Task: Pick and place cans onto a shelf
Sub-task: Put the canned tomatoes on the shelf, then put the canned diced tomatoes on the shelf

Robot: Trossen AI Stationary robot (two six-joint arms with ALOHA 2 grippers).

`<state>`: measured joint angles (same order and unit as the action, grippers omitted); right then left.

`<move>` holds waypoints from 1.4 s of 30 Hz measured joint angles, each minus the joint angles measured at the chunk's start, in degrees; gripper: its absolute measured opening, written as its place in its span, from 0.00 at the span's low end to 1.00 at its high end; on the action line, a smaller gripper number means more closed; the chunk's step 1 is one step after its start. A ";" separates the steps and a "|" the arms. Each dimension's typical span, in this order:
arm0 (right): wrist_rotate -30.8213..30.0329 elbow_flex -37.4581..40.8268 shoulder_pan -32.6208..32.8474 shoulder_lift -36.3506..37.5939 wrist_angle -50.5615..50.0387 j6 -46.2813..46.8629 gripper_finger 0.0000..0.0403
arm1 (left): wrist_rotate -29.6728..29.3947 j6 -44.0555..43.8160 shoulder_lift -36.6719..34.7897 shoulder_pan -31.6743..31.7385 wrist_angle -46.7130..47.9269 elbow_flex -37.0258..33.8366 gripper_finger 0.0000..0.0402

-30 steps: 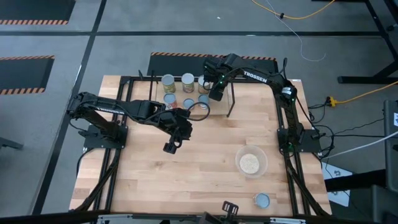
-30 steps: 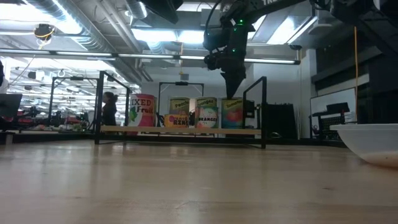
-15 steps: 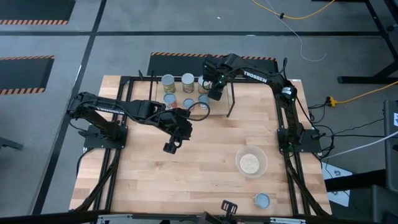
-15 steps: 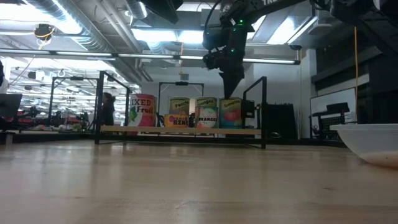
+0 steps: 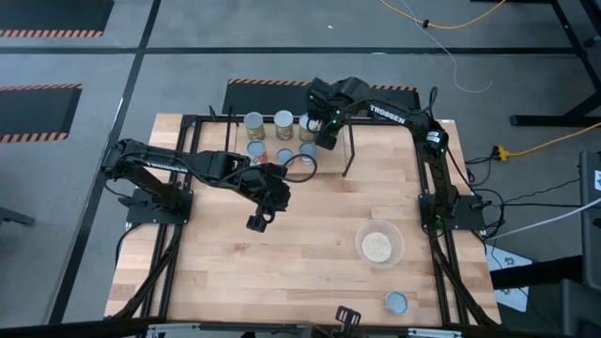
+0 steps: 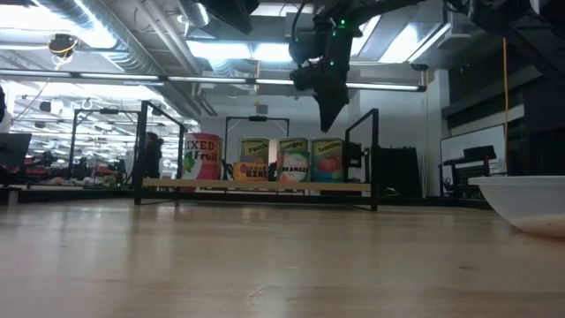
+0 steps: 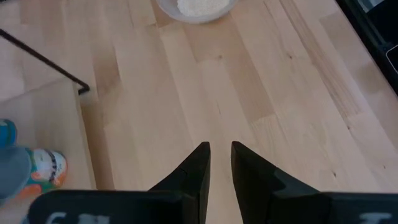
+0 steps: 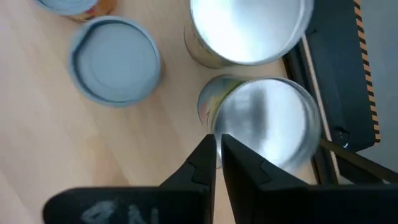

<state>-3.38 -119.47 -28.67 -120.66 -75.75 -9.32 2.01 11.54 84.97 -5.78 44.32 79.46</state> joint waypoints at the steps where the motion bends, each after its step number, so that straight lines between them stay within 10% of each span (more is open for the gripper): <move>1: 0.02 -1.33 0.02 0.00 -1.29 0.04 0.08 | 0.01 -0.64 0.00 0.00 0.51 0.00 0.15; 10: 4.61 -15.33 5.23 0.33 -10.70 0.30 0.08 | 0.03 -5.30 -6.29 -3.29 4.47 -2.70 0.15; 20: 4.38 -13.28 22.58 7.41 -14.22 9.59 0.08 | -0.12 -17.77 -21.66 -12.45 -16.68 -29.35 0.15; 30: -5.42 -13.26 50.14 9.04 -14.29 34.02 0.08 | -3.04 -23.42 -23.56 -17.97 -41.23 -46.45 0.15; 42: -10.45 -13.26 72.33 8.81 -13.92 71.10 0.08 | -7.99 -23.46 -23.15 -20.82 -45.21 -48.22 0.15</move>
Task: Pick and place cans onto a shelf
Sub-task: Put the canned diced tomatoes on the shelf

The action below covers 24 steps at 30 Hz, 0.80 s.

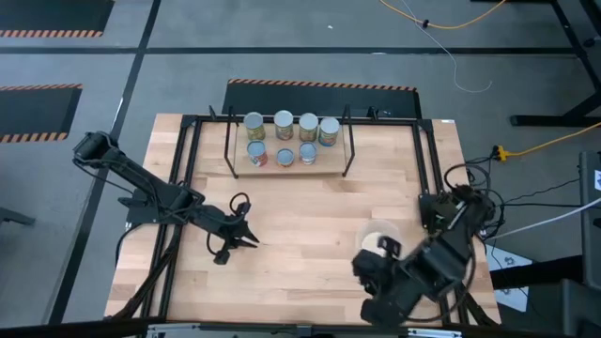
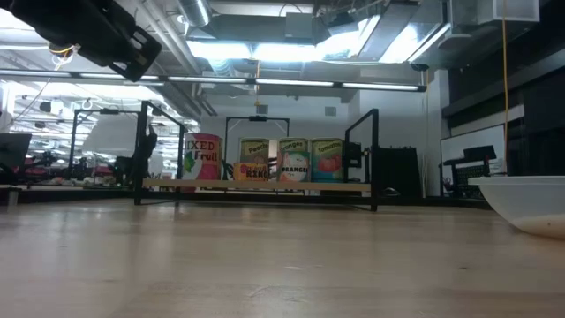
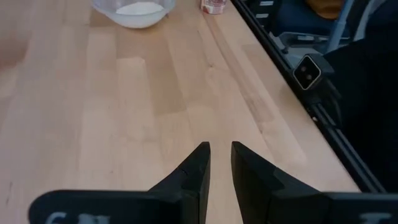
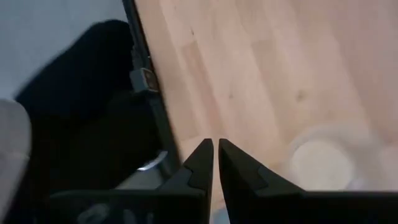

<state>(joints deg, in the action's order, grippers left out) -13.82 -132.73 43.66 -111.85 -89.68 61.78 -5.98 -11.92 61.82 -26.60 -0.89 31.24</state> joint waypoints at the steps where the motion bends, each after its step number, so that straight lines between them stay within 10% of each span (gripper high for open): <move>1: -0.06 0.00 0.92 0.00 -0.01 3.85 0.08 | -0.60 0.00 0.00 -0.13 -0.02 0.00 0.15; 13: 0.01 0.00 4.36 -0.90 -0.34 31.34 0.28 | -2.08 0.95 0.00 -0.24 0.09 0.00 0.15; 24: 13.55 0.04 4.39 -9.43 -0.32 39.69 0.29 | -2.08 3.71 0.00 -0.21 0.23 0.00 0.15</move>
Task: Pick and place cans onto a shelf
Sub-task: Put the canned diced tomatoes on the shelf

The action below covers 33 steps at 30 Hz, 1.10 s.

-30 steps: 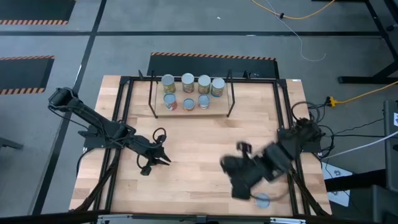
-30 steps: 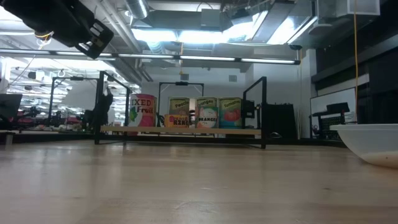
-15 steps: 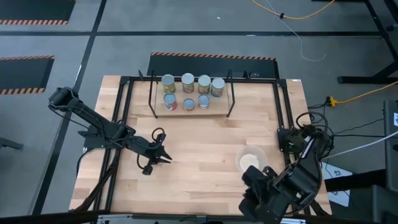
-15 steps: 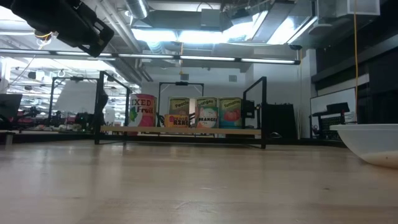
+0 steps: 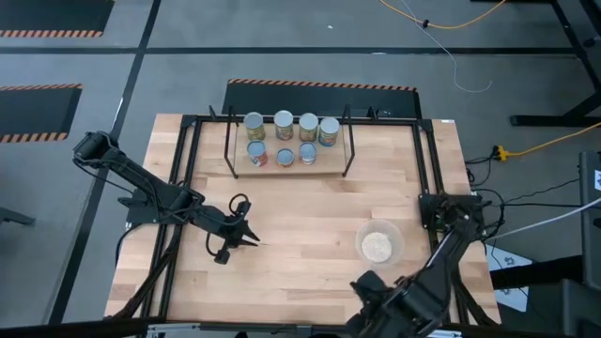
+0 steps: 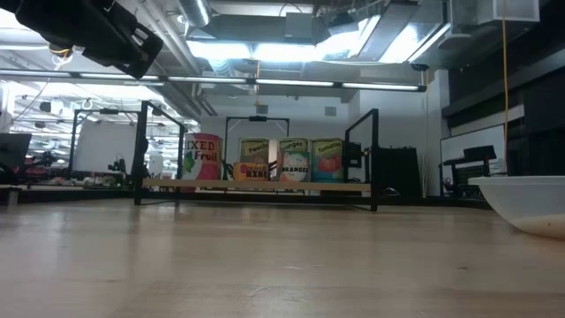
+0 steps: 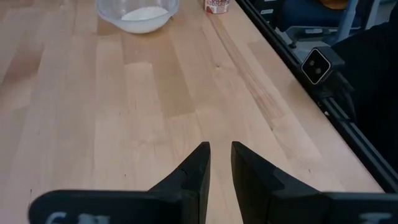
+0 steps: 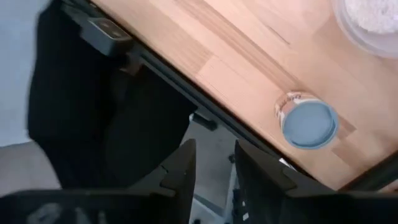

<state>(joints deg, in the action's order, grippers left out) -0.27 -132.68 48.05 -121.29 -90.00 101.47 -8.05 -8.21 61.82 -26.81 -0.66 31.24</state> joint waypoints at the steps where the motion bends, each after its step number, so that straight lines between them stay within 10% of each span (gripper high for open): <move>1: 0.32 0.00 0.00 -0.72 -0.02 0.02 0.29 | 0.00 0.01 0.00 0.00 0.06 0.00 0.15; 10: 8.24 0.00 1.02 -7.38 0.00 2.20 0.29 | 0.00 4.33 0.00 0.00 0.16 0.00 0.15; 19: 3.85 0.12 2.14 -8.09 0.04 3.41 0.28 | 0.00 8.27 0.00 0.05 0.14 0.00 0.15; 33: 12.66 18.23 2.14 -3.79 0.63 6.24 0.26 | 0.27 12.00 0.00 1.48 0.16 0.00 0.15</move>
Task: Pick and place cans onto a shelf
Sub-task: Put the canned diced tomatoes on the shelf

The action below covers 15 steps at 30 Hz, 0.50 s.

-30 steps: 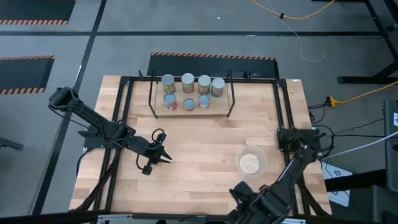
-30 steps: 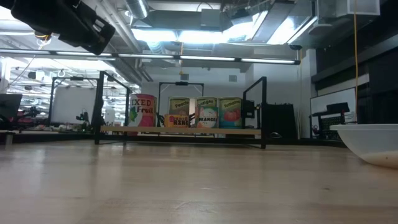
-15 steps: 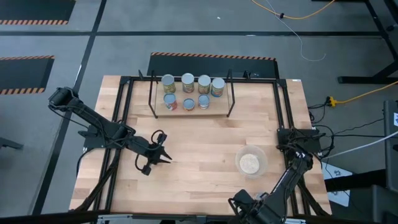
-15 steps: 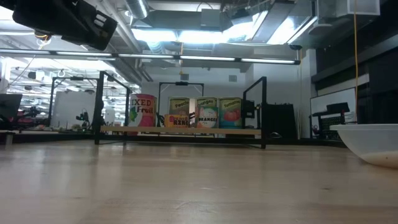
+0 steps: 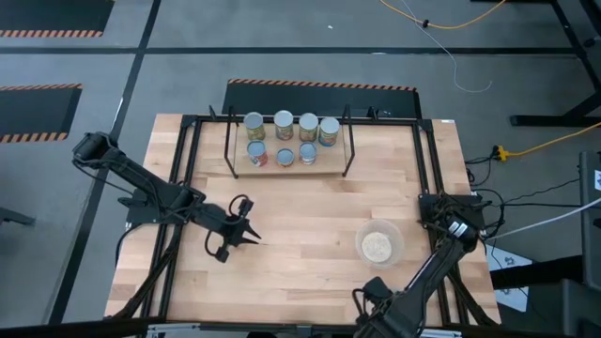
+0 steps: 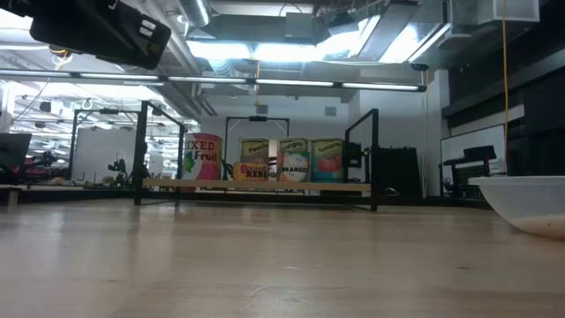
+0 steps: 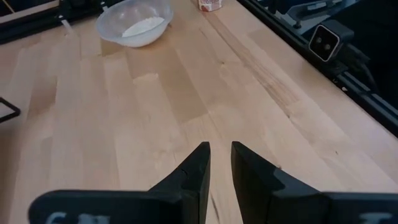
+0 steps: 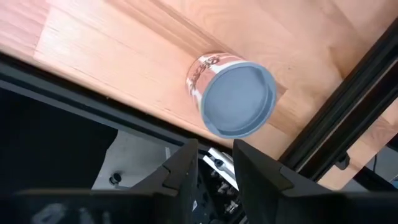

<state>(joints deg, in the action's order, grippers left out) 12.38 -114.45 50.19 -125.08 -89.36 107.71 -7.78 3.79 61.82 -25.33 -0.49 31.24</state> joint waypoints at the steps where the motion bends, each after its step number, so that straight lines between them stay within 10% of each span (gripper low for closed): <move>1: -0.05 0.29 0.00 0.35 -0.02 0.08 0.26 | 0.53 0.15 0.00 0.33 0.00 0.00 0.15; 15: -1.11 7.05 0.66 0.40 6.48 0.05 0.26 | 3.18 0.37 0.01 1.21 0.04 0.00 0.15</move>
<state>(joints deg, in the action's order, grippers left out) 11.27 -107.40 50.85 -124.67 -82.88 107.76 -4.60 4.16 61.83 -24.12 -0.45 31.24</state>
